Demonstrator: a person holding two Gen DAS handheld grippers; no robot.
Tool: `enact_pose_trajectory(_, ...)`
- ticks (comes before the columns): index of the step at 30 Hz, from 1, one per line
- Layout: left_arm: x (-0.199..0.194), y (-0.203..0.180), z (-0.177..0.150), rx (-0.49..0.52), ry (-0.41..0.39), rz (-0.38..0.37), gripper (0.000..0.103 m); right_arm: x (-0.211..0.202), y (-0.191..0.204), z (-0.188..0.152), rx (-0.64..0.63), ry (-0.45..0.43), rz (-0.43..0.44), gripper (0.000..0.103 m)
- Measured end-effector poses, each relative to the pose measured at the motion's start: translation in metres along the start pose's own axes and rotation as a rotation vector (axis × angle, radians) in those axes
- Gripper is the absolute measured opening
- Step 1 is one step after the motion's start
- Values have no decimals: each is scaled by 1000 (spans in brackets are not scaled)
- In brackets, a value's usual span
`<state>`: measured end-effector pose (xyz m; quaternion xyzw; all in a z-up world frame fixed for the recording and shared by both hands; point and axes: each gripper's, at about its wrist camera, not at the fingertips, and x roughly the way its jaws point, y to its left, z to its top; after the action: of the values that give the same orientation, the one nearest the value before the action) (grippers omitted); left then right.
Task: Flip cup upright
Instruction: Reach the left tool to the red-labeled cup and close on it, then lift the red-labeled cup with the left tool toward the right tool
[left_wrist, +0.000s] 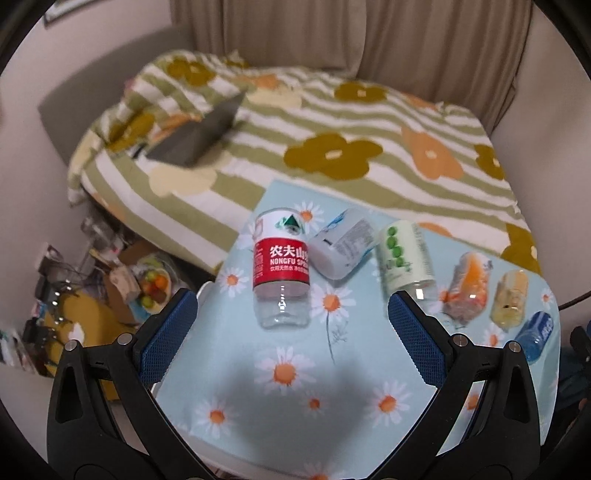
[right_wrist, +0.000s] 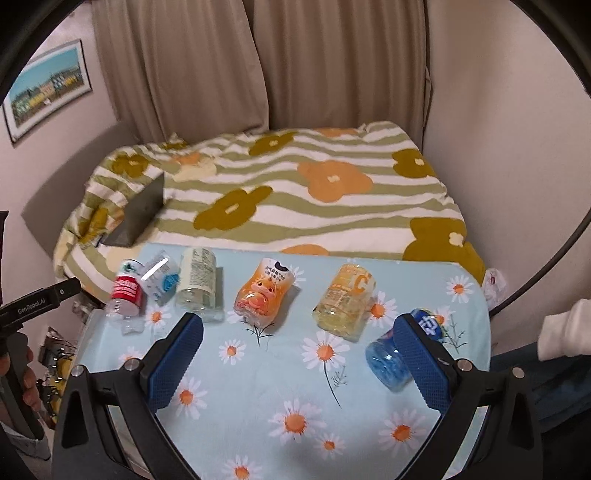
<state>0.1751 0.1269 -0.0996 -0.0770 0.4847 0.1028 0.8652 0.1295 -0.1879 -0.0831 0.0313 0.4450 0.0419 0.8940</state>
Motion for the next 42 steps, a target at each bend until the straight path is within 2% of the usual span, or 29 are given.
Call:
enact_pose_trajectory(7,81,12,16,27,125,-17,103,50,29,4,-16,80,-38,103)
enact_pose_trajectory(11,110,17,21,23,181,-22,103,73,41,6,-30,114,-72,103)
enact_pose_trajectory(15,133,20,23,20,237,-32,98,90,47,10,-12,134,-91,103)
enact_pose_trajectory(20,151,19,24,20,293,-63,86,101,49,13,7,153,-117,103)
enact_pose_trajectory(23,160,19,21,19,325,-90,67,106,53,14,20,159,-126,103)
enact_pose_trajectory(33,148,18,18,53,292,-100,67,102,57,15,28,148,-142,103)
enact_pose_trajectory(42,96,6,6,77,212,-76,67,74,46,12,22,110,-94,103)
